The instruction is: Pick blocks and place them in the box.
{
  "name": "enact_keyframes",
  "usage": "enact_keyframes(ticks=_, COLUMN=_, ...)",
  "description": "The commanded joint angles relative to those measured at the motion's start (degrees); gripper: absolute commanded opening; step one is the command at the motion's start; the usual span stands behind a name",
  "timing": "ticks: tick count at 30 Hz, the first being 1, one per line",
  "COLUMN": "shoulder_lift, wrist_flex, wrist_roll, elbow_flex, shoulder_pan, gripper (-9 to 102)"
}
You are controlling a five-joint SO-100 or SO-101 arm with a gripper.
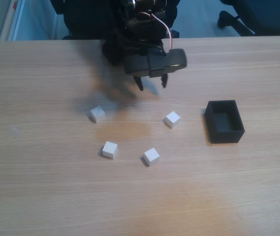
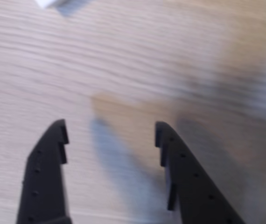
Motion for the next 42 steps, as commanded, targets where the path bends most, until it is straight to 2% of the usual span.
enact_keyframes(ticks=1, shoulder_lift=-2.81, wrist_flex=-5.8, wrist_roll=-1.49, elbow_flex=-3.08, shoulder_pan=-1.93, gripper=23)
enact_keyframes(ticks=18, shoulder_lift=-13.54, wrist_flex=-30.5, wrist_roll=-7.56, elbow_flex=3.69, shoulder_pan=-3.96, gripper=24)
enact_keyframes(ticks=30, shoulder_lift=-24.08, wrist_flex=-41.92, wrist_roll=-8.44, elbow_flex=1.58, shoulder_pan=-3.52, gripper=23)
enact_keyframes(ticks=36, shoulder_lift=-29.44, wrist_flex=-47.37, wrist_roll=-8.17, elbow_flex=0.88, shoulder_pan=-2.64, gripper=18)
enact_keyframes(ticks=42, shoulder_lift=-33.84, wrist_flex=-50.8, wrist_roll=-7.82, elbow_flex=-0.88, shoulder_pan=-1.41, gripper=18)
